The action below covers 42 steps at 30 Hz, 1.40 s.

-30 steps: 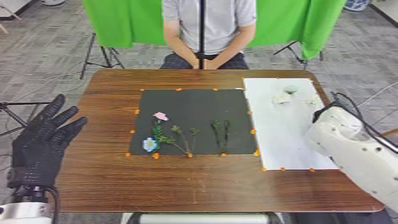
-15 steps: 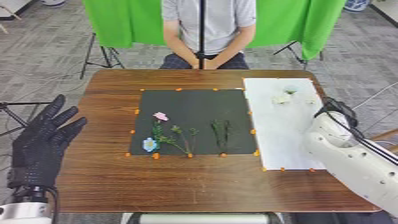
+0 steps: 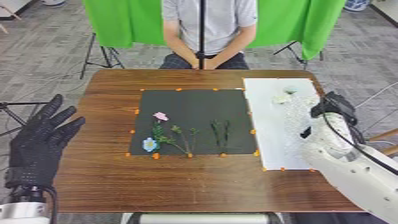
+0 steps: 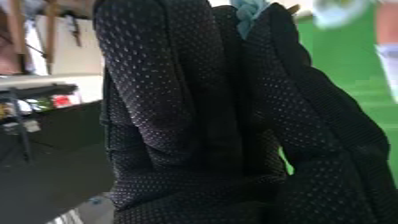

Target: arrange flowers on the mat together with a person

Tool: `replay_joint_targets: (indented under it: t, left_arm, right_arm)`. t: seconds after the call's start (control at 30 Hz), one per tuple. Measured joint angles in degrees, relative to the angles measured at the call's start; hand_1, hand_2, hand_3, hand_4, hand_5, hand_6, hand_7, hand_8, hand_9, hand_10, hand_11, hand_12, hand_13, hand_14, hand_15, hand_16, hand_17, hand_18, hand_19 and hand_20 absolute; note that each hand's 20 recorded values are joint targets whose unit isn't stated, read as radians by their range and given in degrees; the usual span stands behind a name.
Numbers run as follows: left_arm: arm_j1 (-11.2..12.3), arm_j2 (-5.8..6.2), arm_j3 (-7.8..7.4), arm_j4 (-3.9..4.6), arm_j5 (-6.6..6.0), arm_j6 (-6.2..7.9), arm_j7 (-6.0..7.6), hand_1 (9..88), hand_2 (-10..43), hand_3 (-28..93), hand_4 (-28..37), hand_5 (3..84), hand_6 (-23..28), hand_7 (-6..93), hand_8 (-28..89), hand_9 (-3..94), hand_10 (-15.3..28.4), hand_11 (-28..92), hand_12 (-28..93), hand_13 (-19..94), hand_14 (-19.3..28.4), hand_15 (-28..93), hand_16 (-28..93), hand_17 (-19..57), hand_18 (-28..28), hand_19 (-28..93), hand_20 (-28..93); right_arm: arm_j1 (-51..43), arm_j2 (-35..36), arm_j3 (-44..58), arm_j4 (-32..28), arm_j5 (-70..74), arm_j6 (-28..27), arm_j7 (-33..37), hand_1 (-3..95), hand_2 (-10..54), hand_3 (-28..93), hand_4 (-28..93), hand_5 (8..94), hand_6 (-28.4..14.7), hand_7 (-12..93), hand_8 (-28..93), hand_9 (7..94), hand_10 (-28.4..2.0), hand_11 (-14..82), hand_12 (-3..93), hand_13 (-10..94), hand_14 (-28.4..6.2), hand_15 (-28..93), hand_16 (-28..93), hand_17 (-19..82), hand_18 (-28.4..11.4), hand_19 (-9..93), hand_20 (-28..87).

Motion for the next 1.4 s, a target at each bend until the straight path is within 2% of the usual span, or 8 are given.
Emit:
replay_joint_targets:
  t: [0.2,0.43,0.6,0.8,1.0,1.4]
  left_arm:
    - [0.41,-1.35,-1.91,-0.42,0.89,-0.32,-0.76,20.7,7.3,76,-24.8,31.3,5.0,10.1,-8,28.9,14.4,17,12,20,21.3,44,-4,-9.8,18.8,37,15]
    - [0.65,-2.76,-4.01,-0.80,1.84,-1.03,-1.90,20.4,7.3,75,-25.0,31.2,4.9,10.1,-8,28.8,14.4,17,12,20,21.3,44,-4,-9.7,18.9,37,15]
    - [1.18,-3.84,-5.46,-0.89,1.91,-1.14,-2.29,19.8,7.1,75,-25.3,31.0,4.9,10.0,-8,28.8,14.4,17,12,20,21.3,44,-4,-9.8,19.2,37,15]
    - [3.49,-5.56,-7.67,-1.05,1.61,-0.94,-1.95,19.9,7.0,76,-25.4,31.0,4.9,10.0,-8,29.0,14.4,17,12,20,21.2,44,-4,-9.7,19.4,38,15]
    - [4.42,-5.97,-7.63,-1.10,1.40,-0.92,-1.53,20.1,7.1,76,-25.3,31.0,4.8,10.0,-8,28.9,14.4,17,12,20,21.3,44,-4,-9.7,19.4,38,15]
    - [1.46,-5.62,-5.55,-0.47,1.55,-1.73,-2.22,20.1,7.0,76,-25.2,31.0,4.9,10.0,-8,28.9,14.4,17,12,20,21.3,44,-4,-9.5,19.3,38,15]
  right_arm:
    - [0.95,1.79,-1.92,-7.38,-0.84,1.01,-6.91,57.7,-9.5,64,-28,86.8,1.4,16,3,92.8,-7.9,9.3,27.6,88,-5.5,43,18,42,-16.5,87,-20]
    - [12.72,0.29,-15.69,-12.00,1.00,0.77,-16.89,57.5,-9.5,64,-28,86.6,1.7,16,3,92.6,-7.8,9.1,28.0,88,-5.1,43,19,41,-16.3,87,-19]
    - [21.99,-4.42,-26.10,-11.25,2.43,0.25,-19.82,57.1,-9.5,64,-28,86.5,1.9,16,3,92.6,-7.6,9.0,28.1,88,-5.0,43,19,40,-16.2,87,-18]
    - [32.44,-12.03,-39.78,-6.90,3.28,-0.88,-21.77,56.4,-9.5,65,-28,86.3,2.3,17,3,92.9,-7.3,9.8,28.0,88,-4.8,43,20,40,-16.0,86,-17]
    - [39.10,-18.62,-49.14,-3.02,4.50,-1.40,-22.76,56.3,-9.5,64,-28,86.1,2.5,17,2,92.9,-7.2,10.6,27.9,87,-4.9,43,20,40,-16.0,86,-16]
    - [47.00,-27.70,-61.42,3.31,4.88,-1.29,-21.78,55.0,-9.5,64,-28,85.0,3.2,17,1,92.2,-7.8,13.5,26.7,87,-5.1,43,21,39,-16.2,85,-14]
